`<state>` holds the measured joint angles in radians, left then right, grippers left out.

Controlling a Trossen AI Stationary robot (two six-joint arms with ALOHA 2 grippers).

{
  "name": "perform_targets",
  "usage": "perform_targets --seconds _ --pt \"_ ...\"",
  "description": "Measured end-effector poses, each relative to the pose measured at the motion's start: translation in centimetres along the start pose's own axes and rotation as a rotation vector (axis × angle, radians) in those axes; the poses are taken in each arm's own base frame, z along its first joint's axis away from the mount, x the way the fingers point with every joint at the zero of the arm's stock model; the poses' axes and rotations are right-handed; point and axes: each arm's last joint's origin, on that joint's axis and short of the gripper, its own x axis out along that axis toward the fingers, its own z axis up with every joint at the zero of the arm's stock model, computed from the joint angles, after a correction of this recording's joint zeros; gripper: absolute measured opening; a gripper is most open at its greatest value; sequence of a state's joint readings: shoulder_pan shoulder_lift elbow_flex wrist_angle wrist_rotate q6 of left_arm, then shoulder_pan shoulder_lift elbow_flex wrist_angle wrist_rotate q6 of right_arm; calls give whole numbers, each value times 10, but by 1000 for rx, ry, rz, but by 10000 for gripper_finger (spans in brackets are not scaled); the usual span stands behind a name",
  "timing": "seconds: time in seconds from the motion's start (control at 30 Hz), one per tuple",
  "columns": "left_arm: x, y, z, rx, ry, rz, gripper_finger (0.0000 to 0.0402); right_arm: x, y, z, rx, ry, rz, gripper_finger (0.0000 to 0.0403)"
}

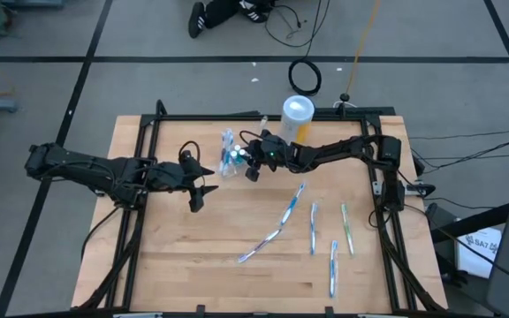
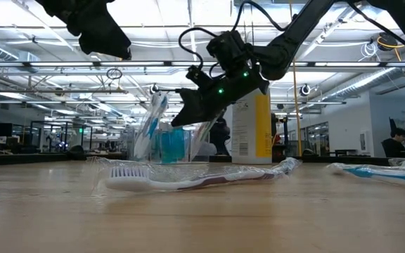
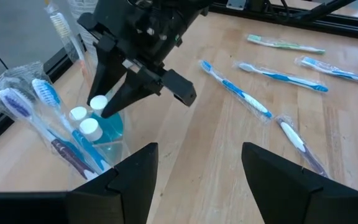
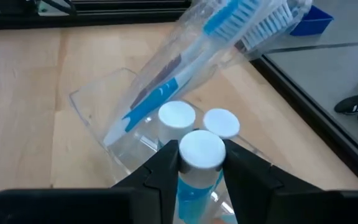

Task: Pick & Place toothbrushing station
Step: Put the blue mouthwash into the transparent organizer, then put the blue toothbrush into the transparent organizer

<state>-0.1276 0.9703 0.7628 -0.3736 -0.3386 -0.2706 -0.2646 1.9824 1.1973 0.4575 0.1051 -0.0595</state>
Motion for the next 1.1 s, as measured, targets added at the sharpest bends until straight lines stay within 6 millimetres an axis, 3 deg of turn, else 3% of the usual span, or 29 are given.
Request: perform_targets --seconds 0.27,0.4,0.63,0.87,1.1 --pt "0 0 0 10 -3 1 239 1 -1 -1 -58 -1 -3 157" --pt "0 0 0 24 -4 2 239 -5 0 9 -83 -36 -3 171" --pt "0 0 0 25 -5 2 239 -43 16 40 -124 -5 54 172" --pt "0 0 0 22 -5 2 239 -85 51 38 -172 233 172 163" --pt "0 0 1 17 -11 0 239 -115 76 8 -229 598 236 162"
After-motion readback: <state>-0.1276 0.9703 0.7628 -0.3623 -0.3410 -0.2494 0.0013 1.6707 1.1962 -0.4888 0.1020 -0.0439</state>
